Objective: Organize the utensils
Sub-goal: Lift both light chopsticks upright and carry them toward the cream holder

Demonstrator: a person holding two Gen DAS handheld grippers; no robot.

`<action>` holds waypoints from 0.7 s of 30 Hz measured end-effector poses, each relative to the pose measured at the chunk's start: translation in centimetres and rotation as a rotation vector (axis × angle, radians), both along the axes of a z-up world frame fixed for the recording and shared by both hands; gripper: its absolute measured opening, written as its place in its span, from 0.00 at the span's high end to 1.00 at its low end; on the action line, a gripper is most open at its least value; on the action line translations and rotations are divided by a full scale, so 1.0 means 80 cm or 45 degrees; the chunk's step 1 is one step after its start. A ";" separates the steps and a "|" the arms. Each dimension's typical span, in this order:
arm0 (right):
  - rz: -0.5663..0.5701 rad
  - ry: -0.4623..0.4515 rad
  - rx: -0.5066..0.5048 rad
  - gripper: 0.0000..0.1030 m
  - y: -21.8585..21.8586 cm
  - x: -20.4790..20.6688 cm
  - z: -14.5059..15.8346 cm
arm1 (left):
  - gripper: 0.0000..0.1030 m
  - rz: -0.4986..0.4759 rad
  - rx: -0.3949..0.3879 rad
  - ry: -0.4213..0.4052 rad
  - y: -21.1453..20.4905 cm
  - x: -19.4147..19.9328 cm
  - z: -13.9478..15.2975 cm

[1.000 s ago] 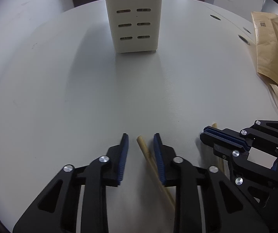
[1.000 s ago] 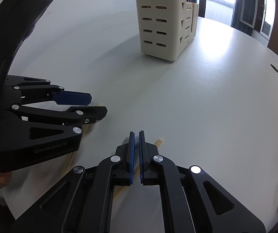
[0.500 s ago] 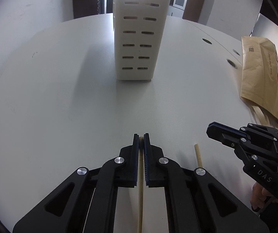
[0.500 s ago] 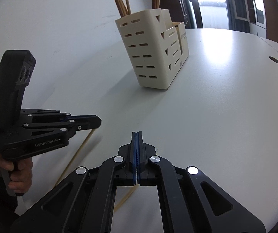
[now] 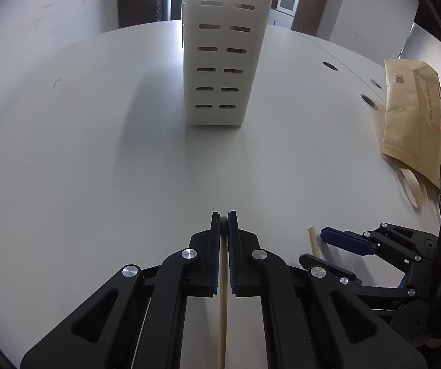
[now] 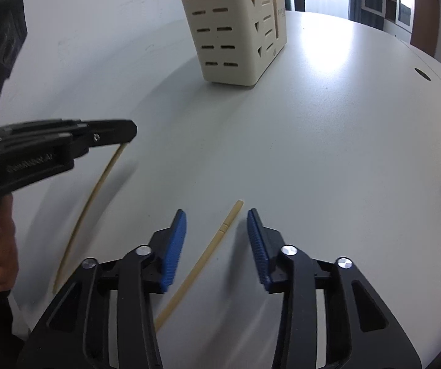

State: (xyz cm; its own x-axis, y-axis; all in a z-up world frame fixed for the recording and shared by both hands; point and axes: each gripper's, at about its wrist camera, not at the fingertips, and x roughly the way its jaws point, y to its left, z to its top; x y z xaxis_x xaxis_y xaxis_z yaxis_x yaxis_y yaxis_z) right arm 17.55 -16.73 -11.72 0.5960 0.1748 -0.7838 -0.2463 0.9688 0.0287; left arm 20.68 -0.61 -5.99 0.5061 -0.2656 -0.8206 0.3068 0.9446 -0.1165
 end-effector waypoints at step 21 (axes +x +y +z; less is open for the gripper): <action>0.160 -0.653 0.551 0.95 -0.078 -0.063 0.133 | 0.96 0.032 -0.165 -0.218 0.034 -0.006 0.078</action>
State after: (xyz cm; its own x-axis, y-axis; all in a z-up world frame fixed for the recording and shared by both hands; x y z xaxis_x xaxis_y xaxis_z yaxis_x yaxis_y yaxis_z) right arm 12.54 -22.99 -1.09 0.8281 0.5009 -0.2516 -0.4420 0.8595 0.2567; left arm 20.17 2.10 0.29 0.6431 -0.3490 -0.6816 0.3090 0.9327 -0.1860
